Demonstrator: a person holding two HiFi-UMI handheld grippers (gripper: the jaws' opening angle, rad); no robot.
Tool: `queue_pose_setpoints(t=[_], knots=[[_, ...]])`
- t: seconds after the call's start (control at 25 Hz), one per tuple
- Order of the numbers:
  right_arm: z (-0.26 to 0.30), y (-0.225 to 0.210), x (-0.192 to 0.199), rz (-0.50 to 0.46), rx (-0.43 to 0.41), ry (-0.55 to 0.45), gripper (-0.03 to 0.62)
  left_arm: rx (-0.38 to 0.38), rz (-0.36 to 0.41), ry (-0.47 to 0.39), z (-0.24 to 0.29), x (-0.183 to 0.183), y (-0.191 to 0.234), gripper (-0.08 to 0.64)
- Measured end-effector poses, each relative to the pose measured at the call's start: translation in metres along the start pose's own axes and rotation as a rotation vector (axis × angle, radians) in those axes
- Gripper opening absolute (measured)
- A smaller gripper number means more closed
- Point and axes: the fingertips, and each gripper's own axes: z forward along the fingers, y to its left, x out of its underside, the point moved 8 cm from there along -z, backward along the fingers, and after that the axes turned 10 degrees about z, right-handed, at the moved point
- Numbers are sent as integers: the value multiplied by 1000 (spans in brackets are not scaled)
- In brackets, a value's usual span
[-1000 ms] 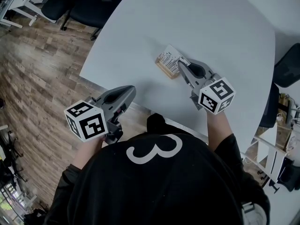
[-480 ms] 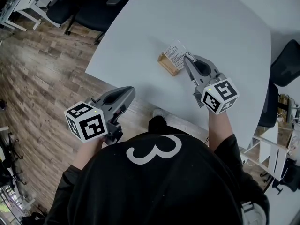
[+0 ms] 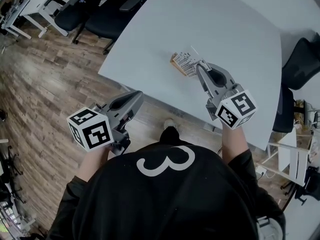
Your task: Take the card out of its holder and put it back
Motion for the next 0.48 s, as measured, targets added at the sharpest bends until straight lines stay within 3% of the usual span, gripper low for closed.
queue_pose_setpoints(t=[0.48], knots=[[-61, 106, -8, -30, -7, -41, 21, 98, 72, -63, -52, 5, -40, 11]])
